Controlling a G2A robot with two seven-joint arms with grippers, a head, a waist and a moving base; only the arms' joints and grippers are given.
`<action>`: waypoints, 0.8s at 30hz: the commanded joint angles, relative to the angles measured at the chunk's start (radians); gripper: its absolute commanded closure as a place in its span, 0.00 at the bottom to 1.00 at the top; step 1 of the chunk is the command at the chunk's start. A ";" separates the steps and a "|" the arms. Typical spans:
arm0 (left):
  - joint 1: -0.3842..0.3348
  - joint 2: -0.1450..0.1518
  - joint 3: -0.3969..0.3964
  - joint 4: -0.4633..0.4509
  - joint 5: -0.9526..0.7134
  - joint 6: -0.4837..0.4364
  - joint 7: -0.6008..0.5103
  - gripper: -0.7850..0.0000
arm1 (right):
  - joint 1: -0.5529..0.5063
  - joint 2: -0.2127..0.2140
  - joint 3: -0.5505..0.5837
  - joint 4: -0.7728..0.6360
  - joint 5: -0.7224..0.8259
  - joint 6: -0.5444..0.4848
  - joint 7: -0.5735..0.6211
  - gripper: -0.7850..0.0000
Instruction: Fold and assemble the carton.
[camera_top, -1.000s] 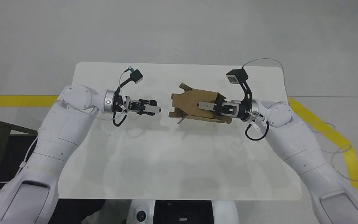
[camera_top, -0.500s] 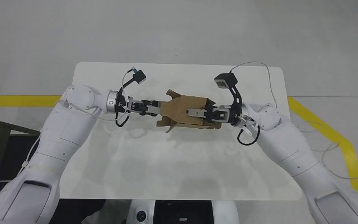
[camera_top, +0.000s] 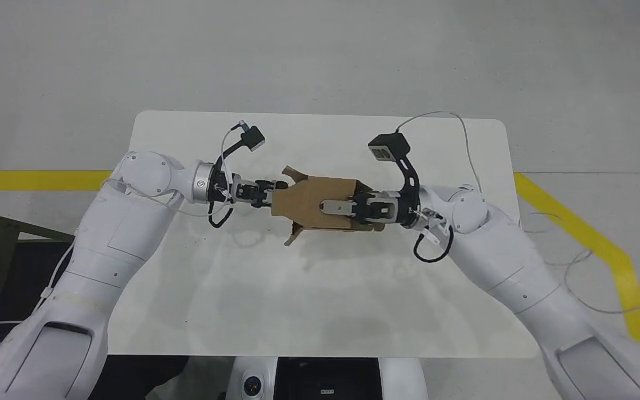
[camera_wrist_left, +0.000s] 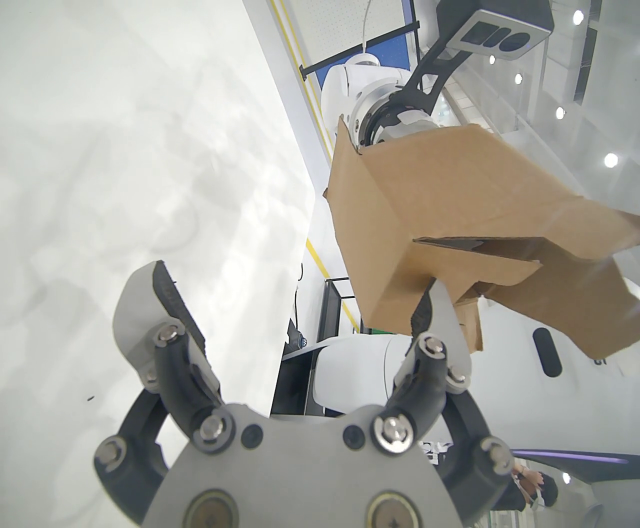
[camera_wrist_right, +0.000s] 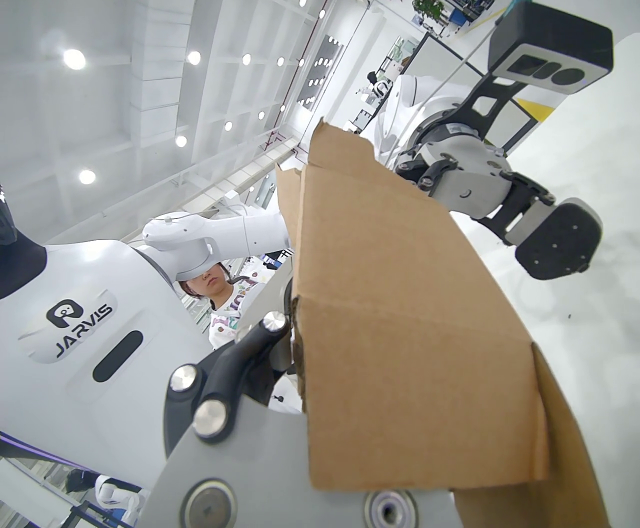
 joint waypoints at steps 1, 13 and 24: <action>0.000 0.000 -0.001 0.001 0.001 0.000 0.000 0.00 | 0.002 -0.002 -0.006 -0.003 0.002 0.000 0.000 1.00; 0.003 -0.001 -0.006 0.004 -0.008 0.002 0.000 0.00 | 0.015 -0.008 -0.025 0.001 0.008 -0.005 -0.005 1.00; 0.005 -0.003 -0.012 0.008 -0.020 0.006 -0.001 0.00 | 0.018 -0.009 -0.036 -0.006 0.012 -0.007 -0.007 1.00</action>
